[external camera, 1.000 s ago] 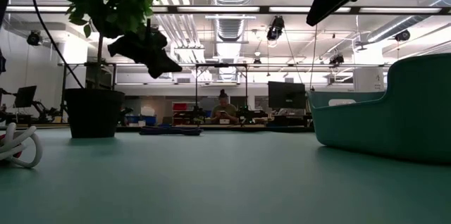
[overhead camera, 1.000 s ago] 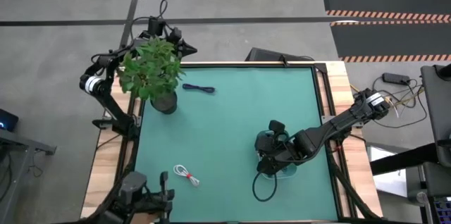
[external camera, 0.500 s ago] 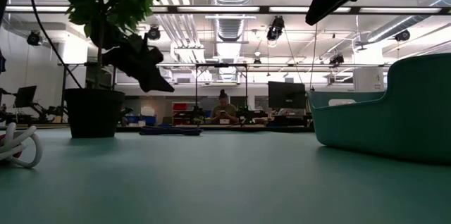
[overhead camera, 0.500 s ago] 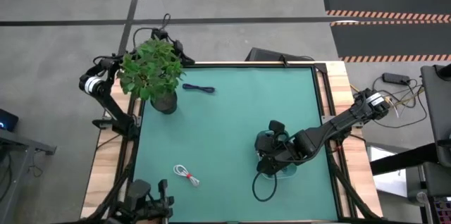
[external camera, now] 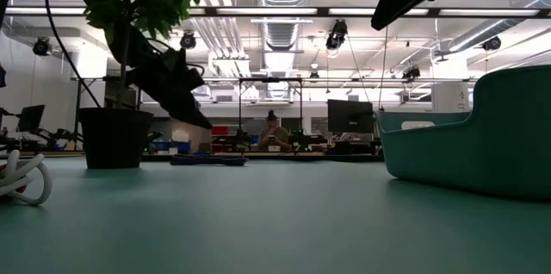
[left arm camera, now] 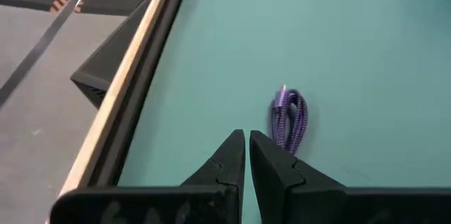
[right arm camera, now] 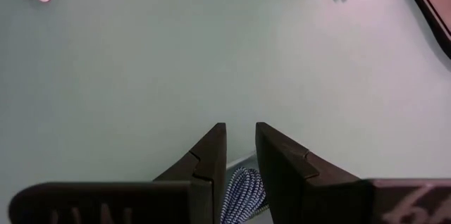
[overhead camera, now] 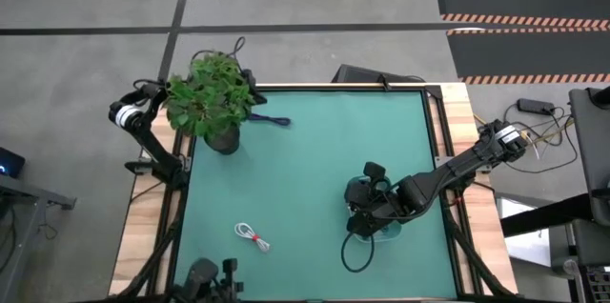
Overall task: Pick and place USB-C Cables
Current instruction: Put the violet charger cable into the blue bin
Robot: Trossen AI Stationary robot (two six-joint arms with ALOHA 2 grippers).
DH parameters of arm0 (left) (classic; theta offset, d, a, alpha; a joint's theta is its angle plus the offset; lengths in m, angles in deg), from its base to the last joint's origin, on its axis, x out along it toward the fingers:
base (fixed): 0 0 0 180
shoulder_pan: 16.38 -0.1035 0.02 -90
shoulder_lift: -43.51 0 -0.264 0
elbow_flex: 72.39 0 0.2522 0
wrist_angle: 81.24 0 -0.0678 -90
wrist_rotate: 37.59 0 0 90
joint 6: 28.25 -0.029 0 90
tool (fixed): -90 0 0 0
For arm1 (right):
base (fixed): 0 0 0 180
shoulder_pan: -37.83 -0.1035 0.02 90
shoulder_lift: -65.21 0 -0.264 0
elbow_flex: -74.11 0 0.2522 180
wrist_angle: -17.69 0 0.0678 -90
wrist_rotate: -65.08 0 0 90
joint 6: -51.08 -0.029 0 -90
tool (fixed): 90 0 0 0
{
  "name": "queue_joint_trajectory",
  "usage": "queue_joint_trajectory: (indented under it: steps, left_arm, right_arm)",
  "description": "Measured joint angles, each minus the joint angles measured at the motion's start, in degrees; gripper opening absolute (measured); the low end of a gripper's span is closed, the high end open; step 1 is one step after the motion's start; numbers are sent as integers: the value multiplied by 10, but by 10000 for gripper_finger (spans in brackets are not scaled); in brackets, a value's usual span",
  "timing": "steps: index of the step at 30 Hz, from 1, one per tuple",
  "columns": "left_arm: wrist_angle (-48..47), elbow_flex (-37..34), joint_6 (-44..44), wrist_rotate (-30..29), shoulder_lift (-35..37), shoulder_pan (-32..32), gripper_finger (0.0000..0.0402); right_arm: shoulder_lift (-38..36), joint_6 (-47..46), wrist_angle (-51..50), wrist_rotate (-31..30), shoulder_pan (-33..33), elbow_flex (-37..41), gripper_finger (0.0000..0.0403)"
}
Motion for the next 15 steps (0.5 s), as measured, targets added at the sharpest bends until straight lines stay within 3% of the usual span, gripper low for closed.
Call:
queue_joint_trajectory:
  steps: [10,15]
  left_arm:
    - [-23,-12,38,-13,0,36,11]
    - [-47,-26,61,-152,0,73,44]
  right_arm:
    - [0,0,4,0,0,0,68]
    - [0,0,4,0,0,0,68]
